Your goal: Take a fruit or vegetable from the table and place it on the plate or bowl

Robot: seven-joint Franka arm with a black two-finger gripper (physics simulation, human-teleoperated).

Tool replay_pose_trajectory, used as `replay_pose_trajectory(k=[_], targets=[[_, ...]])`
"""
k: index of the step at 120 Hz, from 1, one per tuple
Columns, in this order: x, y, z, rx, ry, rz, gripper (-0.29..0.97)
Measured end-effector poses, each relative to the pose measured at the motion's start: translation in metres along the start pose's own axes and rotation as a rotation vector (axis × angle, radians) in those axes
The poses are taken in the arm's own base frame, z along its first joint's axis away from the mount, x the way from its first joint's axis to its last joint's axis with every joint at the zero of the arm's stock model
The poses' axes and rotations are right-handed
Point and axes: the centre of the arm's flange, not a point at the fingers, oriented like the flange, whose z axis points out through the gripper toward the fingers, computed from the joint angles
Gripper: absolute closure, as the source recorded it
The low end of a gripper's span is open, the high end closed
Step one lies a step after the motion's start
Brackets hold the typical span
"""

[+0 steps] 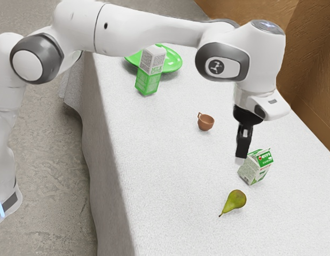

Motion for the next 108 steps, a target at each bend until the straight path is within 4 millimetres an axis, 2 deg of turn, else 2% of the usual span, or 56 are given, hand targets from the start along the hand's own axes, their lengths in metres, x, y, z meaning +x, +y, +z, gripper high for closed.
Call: replay_pose_trajectory(k=[9,22,41,57,80,108], targets=[[0.006,-0.006,0.031,-0.007,-0.04,-0.064,0.02],[0.01,-0.01,0.049,-0.008,-0.059,-0.141,0.02],[0.013,-0.02,0.092,-0.015,-0.12,-0.236,0.02],[0.01,-0.013,0.099,-0.021,-0.165,-0.284,0.02],[0.004,0.006,0.099,-0.046,-0.232,-0.321,0.02],[0.007,0.001,0.123,-0.044,-0.257,-0.378,0.02]])
